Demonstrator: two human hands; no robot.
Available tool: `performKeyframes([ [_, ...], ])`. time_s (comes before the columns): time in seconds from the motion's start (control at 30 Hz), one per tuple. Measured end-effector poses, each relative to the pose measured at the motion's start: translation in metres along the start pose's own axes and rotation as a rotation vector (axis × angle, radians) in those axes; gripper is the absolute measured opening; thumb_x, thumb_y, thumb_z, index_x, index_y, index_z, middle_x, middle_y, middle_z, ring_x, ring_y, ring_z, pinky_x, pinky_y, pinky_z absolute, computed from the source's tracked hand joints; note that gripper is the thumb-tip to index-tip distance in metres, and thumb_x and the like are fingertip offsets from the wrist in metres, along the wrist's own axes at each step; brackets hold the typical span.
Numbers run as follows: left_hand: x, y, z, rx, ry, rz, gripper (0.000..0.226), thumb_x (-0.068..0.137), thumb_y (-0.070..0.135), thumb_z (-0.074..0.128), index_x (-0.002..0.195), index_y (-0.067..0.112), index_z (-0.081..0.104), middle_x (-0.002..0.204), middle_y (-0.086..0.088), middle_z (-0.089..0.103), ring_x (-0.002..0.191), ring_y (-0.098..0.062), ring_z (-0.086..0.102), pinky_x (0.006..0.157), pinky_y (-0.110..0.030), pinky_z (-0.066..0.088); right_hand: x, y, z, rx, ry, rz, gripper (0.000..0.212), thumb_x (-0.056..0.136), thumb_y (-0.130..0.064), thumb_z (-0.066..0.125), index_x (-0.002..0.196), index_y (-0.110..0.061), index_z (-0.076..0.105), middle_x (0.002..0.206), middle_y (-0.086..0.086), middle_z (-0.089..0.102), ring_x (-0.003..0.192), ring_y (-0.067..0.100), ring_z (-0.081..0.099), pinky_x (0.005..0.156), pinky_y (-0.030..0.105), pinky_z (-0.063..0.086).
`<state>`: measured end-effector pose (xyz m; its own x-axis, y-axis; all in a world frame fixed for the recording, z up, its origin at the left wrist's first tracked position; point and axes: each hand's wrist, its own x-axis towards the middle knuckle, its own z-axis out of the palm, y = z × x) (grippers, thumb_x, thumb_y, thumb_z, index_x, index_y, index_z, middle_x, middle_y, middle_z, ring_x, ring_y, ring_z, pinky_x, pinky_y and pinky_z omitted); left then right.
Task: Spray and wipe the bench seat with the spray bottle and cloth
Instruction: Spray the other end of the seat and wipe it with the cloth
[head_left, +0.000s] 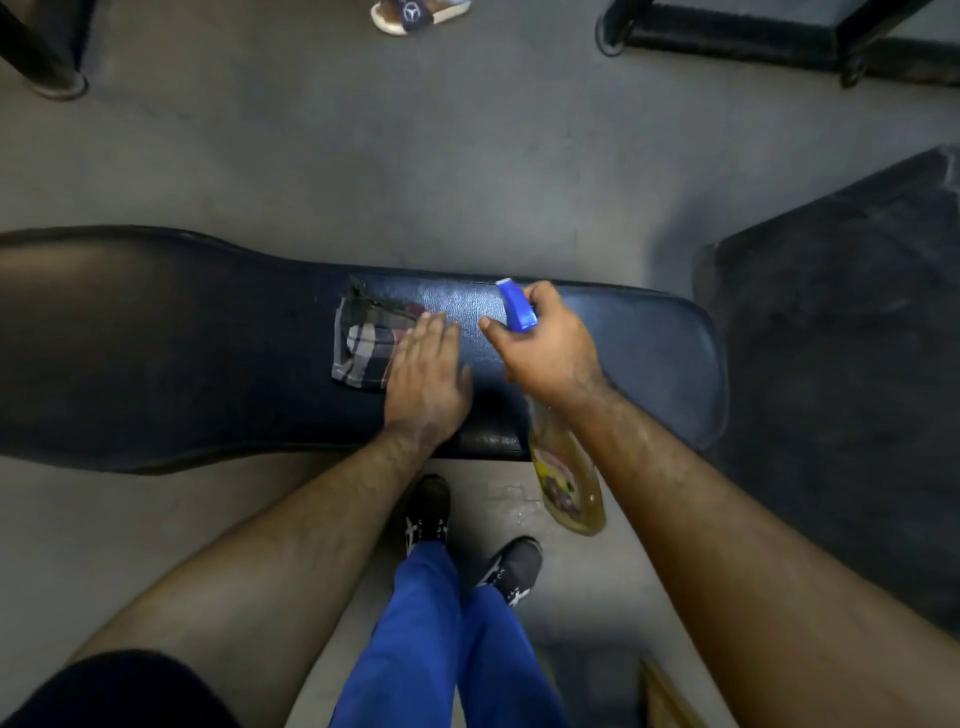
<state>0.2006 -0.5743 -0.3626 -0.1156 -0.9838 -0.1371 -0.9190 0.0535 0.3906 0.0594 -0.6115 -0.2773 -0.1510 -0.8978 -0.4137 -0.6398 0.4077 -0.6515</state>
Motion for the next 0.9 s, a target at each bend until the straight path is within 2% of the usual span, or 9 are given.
performKeyframes([
  [0.13, -0.001, -0.011, 0.035, 0.084, 0.013, 0.06, 0.063, 0.096, 0.039, 0.039, 0.145, -0.001, 0.039, 0.154, -0.021, 0.035, 0.146, -0.031, 0.028, 0.122, -0.045, 0.018, 0.021, 0.007, 0.017, -0.093, -0.047, 0.104, 0.039, 0.081, -0.059, 0.067, 0.095, -0.026, 0.051, 0.091, -0.001, 0.068, 0.076, 0.031, 0.071, 0.079, 0.042, 0.059],
  [0.27, -0.003, -0.023, 0.055, 0.2, 0.085, 0.12, 0.062, 0.101, 0.04, 0.038, 0.148, -0.002, 0.036, 0.157, -0.021, 0.029, 0.149, -0.032, 0.022, 0.123, -0.045, 0.012, 0.04, 0.006, 0.03, -0.136, -0.094, 0.12, 0.037, 0.082, -0.057, 0.064, 0.097, -0.024, 0.057, 0.095, 0.003, 0.071, 0.081, 0.033, 0.072, 0.082, 0.043, 0.059],
  [0.43, -0.002, -0.025, 0.063, 0.214, 0.13, 0.138, 0.061, 0.101, 0.037, 0.043, 0.146, -0.003, 0.039, 0.155, -0.023, 0.032, 0.147, -0.034, 0.027, 0.122, -0.048, 0.016, 0.052, 0.012, 0.035, -0.186, -0.162, 0.153, 0.031, 0.081, -0.046, 0.059, 0.096, -0.018, 0.059, 0.093, 0.009, 0.072, 0.082, 0.035, 0.072, 0.081, 0.045, 0.059],
  [0.6, 0.001, -0.022, 0.062, 0.266, 0.101, 0.117, 0.062, 0.098, 0.037, 0.044, 0.145, -0.004, 0.04, 0.154, -0.024, 0.033, 0.145, -0.036, 0.028, 0.122, -0.049, 0.016, 0.05, 0.021, 0.032, -0.187, -0.168, 0.155, 0.026, 0.085, -0.04, 0.061, 0.092, -0.015, 0.062, 0.085, 0.009, 0.073, 0.077, 0.032, 0.072, 0.08, 0.043, 0.06],
  [0.7, 0.0, -0.015, 0.06, 0.294, 0.066, 0.103, 0.061, 0.099, 0.035, 0.04, 0.146, -0.004, 0.037, 0.155, -0.024, 0.032, 0.146, -0.035, 0.026, 0.121, -0.05, 0.016, 0.042, 0.028, 0.025, -0.14, -0.178, 0.161, 0.026, 0.085, -0.038, 0.063, 0.099, -0.016, 0.061, 0.088, 0.007, 0.072, 0.07, 0.029, 0.072, 0.076, 0.044, 0.06],
  [0.8, 0.001, 0.004, 0.063, 0.217, 0.068, 0.165, 0.057, 0.099, 0.028, 0.04, 0.145, -0.004, 0.038, 0.154, -0.023, 0.033, 0.147, -0.034, 0.026, 0.121, -0.048, 0.017, 0.034, 0.044, 0.012, -0.113, -0.17, 0.181, 0.025, 0.087, -0.037, 0.064, 0.101, -0.018, 0.058, 0.09, 0.006, 0.071, 0.065, 0.028, 0.072, 0.073, 0.044, 0.061],
  [0.9, 0.009, 0.038, 0.074, 0.057, 0.039, 0.258, 0.057, 0.097, 0.029, 0.039, 0.144, -0.004, 0.04, 0.154, -0.022, 0.036, 0.146, -0.034, 0.028, 0.121, -0.047, 0.02, 0.032, 0.062, -0.006, -0.114, -0.109, 0.208, 0.028, 0.085, -0.042, 0.064, 0.098, -0.018, 0.057, 0.089, 0.007, 0.071, 0.076, 0.034, 0.072, 0.077, 0.047, 0.06],
])
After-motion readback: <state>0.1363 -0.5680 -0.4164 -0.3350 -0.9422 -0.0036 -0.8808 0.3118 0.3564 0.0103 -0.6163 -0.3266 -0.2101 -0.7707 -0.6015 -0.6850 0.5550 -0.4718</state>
